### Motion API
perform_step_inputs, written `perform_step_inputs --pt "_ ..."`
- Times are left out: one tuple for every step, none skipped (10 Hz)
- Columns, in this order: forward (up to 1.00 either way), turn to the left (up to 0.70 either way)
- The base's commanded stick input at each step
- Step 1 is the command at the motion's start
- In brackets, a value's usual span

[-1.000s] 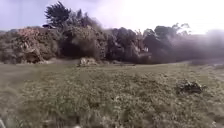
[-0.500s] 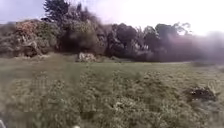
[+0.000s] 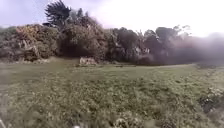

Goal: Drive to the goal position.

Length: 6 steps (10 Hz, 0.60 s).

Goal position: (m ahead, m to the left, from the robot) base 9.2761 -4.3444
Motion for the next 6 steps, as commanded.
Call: perform_step_inputs --pt "0.7 -0.13" --pt "0.7 -0.13" --pt "0.7 -0.06" --pt "0.7 -0.03" --pt "0.7 0.0" --pt "0.7 0.0"
